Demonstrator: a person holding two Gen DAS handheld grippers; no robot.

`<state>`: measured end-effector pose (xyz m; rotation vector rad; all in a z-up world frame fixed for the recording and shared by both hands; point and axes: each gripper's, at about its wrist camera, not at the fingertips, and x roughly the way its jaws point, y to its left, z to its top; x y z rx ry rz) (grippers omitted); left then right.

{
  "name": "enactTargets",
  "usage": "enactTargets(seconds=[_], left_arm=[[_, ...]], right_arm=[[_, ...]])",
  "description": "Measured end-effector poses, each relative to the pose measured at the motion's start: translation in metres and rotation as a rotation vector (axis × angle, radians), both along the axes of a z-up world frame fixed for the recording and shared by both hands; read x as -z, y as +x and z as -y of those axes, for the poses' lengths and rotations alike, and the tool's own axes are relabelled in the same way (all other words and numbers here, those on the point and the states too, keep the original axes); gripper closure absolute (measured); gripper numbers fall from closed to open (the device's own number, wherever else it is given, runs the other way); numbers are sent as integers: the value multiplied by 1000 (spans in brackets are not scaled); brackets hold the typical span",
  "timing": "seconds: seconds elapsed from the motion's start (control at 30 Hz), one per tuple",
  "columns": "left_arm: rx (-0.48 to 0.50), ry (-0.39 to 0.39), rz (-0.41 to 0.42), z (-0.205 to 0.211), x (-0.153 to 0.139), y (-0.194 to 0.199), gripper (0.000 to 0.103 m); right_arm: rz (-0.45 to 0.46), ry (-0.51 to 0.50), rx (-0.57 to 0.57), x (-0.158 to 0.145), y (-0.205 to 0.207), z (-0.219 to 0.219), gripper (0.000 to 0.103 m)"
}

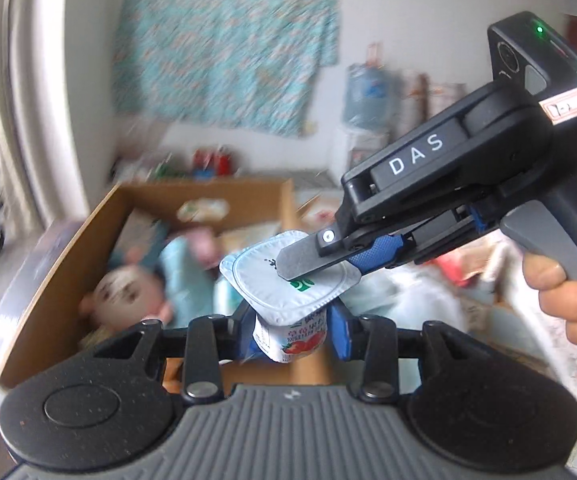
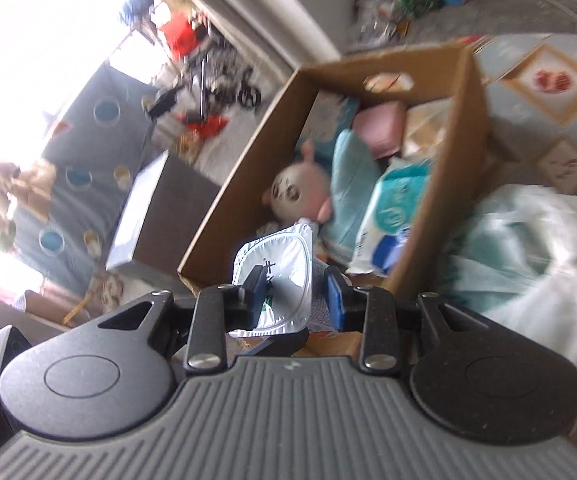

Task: Organize soft objects
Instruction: 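Carry the yogurt cup into the box and open the right gripper, then move both grippers back to the pile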

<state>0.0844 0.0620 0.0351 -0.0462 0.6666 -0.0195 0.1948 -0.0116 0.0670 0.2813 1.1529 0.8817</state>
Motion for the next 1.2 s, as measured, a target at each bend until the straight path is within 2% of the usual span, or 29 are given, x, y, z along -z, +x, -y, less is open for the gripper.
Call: enactTargets(seconds=[0.17,0.37,0.5,0.77,0.9,1.2], left_arm=[[-43,-84,-155,-53,25,19,63],[-29,-185,-271,-84,52,26,63],[-11,-202,-302,-89,64,28,63],[-7,-178,-346,-92,75,33,63],[-1,-168,-354,-92,76,36,54],[2,-194,-336,-92,64,28,43]], right_arm=[[-62,-132,-98,27,11,-65,71],[-107,-249,-154,55,19,-94,71],[-125,-298,-164,66,22,-98,71],[-141,-346,-197,82,32,-116,70],[-137,-360,-208,82,31,-117,68],[-109,-324,-189,67,33,-112,60]])
